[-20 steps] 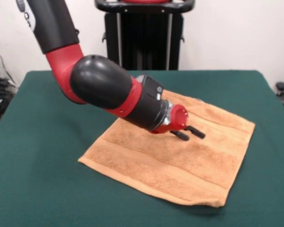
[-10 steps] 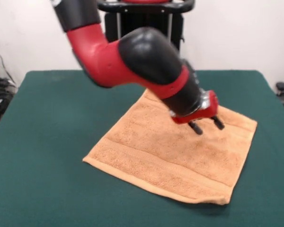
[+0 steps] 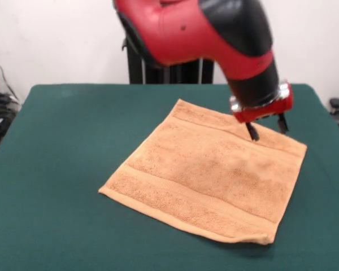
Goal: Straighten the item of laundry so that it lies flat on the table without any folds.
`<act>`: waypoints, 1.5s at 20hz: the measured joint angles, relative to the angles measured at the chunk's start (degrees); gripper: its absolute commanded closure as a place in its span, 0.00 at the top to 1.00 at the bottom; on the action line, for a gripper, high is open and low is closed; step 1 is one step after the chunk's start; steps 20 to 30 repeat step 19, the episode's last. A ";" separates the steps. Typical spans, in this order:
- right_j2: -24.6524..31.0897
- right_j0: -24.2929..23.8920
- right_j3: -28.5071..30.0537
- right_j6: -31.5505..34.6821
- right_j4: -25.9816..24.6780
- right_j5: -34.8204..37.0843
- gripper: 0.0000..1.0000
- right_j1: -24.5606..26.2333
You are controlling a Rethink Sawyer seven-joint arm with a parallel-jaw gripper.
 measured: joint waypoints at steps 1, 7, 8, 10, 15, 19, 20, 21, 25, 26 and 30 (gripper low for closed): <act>-0.51 0.61 0.20 0.00 0.00 0.07 1.00 -1.01; -5.41 5.56 0.68 0.01 -0.20 0.84 1.00 -8.29; -6.11 6.23 0.66 0.01 -0.21 0.91 1.00 -9.10; -8.16 8.31 0.71 0.01 -0.32 0.99 1.00 -11.63; -10.76 10.69 0.73 0.01 -0.41 1.03 1.00 -14.41; -12.58 11.94 0.73 0.01 -0.41 1.04 1.00 -16.03; -12.58 11.94 0.73 0.01 -0.41 1.04 1.00 -16.03; -12.58 11.94 0.73 0.01 -0.41 1.04 1.00 -16.03; -12.58 11.94 0.73 0.01 -0.41 1.04 1.00 -16.03; -12.58 11.94 0.73 0.01 -0.41 1.04 1.00 -16.03; -12.58 11.94 0.73 0.01 -0.41 1.04 1.00 -16.03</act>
